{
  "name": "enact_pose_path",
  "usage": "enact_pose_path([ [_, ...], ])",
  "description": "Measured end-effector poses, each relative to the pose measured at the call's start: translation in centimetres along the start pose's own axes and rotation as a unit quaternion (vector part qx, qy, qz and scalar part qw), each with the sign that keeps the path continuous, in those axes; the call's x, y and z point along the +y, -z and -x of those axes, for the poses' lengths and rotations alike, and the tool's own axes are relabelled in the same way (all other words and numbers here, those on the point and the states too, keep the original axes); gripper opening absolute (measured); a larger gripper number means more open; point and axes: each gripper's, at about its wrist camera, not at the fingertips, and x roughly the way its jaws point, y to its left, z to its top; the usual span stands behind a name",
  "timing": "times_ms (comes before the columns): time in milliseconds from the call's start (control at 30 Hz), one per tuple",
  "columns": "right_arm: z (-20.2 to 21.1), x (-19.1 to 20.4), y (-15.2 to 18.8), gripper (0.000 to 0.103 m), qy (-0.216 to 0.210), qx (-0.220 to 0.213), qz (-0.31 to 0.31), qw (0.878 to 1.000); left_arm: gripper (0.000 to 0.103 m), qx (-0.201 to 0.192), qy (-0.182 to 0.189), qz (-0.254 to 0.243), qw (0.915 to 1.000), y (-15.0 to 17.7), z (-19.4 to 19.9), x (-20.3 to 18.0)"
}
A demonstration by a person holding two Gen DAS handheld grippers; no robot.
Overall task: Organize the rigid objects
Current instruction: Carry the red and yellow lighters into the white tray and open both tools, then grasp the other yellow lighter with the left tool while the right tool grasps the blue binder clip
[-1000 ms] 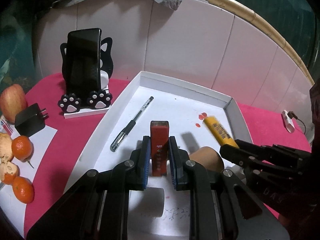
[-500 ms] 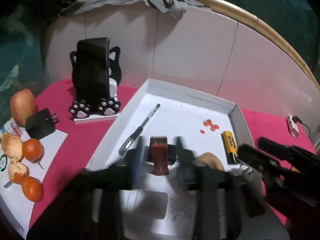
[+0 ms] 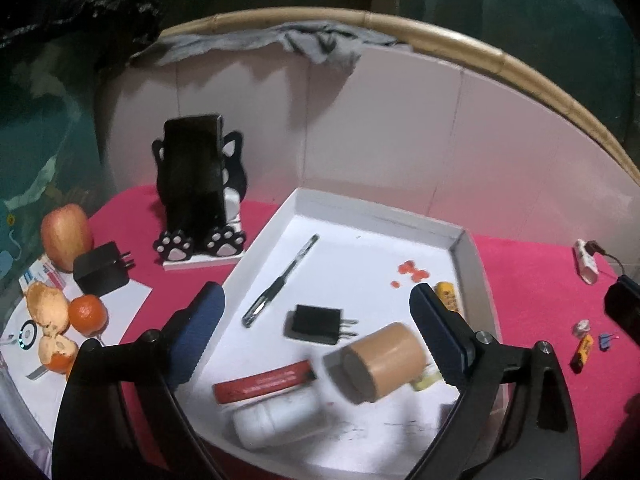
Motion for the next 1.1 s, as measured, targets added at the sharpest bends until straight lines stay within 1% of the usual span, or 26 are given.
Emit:
enact_pose_path([
  [133,2.4,-3.5,0.2,0.103,0.025,-0.029,-0.038,0.999,0.094,-0.014,0.025,-0.01,0.9995,-0.4,1.2,-1.7],
  [167,2.9,-4.3,0.4,0.103,0.038,-0.043,-0.03,0.998,0.094,-0.018,0.034,-0.015,0.9991,-0.5,1.5,-2.3],
  [233,4.0,-6.5,0.8,0.103,0.051,-0.048,-0.045,0.997,0.094,-0.022,0.052,-0.025,0.9981,-0.6,1.9,-3.5],
  [367,6.3,-11.8,2.2,0.103,0.096,-0.059,-0.085,0.99,0.094,-0.013,0.084,-0.061,0.9945,-0.2,2.4,-7.0],
  [400,7.0,-14.0,2.7,0.103,0.113,-0.062,-0.102,0.986,0.094,-0.01,0.092,-0.072,0.9931,0.0,2.5,-8.0],
  [433,7.4,-15.3,2.9,0.103,0.122,-0.063,-0.113,0.984,0.094,-0.006,0.101,-0.08,0.9917,0.2,2.5,-8.8],
  [500,8.3,-18.7,3.8,0.103,0.147,-0.056,-0.139,0.978,0.094,0.007,0.128,-0.094,0.9873,0.8,2.4,-10.6],
  [567,8.8,-21.3,4.9,0.103,0.174,-0.039,-0.15,0.973,0.094,0.026,0.162,-0.108,0.9806,1.5,2.1,-12.7],
  [633,9.0,-23.7,6.1,0.103,0.204,-0.008,-0.151,0.967,0.094,0.043,0.186,-0.129,0.9731,2.4,1.8,-14.9],
  [667,8.8,-24.7,6.5,0.103,0.213,0.01,-0.146,0.966,0.095,0.052,0.2,-0.138,0.9687,2.9,1.5,-16.0],
  [700,8.6,-25.2,7.0,0.103,0.216,0.028,-0.139,0.966,0.094,0.06,0.214,-0.145,0.964,3.4,1.2,-17.0],
  [733,8.1,-25.6,7.3,0.103,0.211,0.044,-0.132,0.968,0.094,0.075,0.23,-0.157,0.9574,4.0,0.7,-18.3],
  [800,7.2,-25.9,7.8,0.103,0.193,0.069,-0.115,0.972,0.094,0.094,0.243,-0.174,0.9496,4.9,-0.2,-20.3],
  [867,5.9,-25.4,8.0,0.103,0.188,0.093,-0.085,0.974,0.094,0.115,0.257,-0.191,0.9403,5.8,-1.3,-22.5],
  [933,4.8,-24.9,8.0,0.103,0.187,0.107,-0.063,0.974,0.094,0.132,0.269,-0.215,0.9296,6.7,-2.2,-24.8],
  [967,4.2,-24.7,8.2,0.102,0.19,0.11,-0.055,0.974,0.094,0.138,0.268,-0.224,0.9268,6.9,-2.5,-25.5],
  [1033,2.7,-24.4,7.7,0.093,0.19,0.128,-0.043,0.973,0.094,0.155,0.264,-0.239,0.9215,7.7,-3.5,-27.2],
  [1067,2.3,-24.4,7.5,0.085,0.188,0.13,-0.04,0.973,0.094,0.161,0.264,-0.246,0.9186,8.0,-3.8,-27.9],
  [1100,1.9,-24.2,7.3,0.081,0.187,0.133,-0.033,0.973,0.094,0.164,0.266,-0.253,0.9154,8.4,-4.0,-28.4],
])
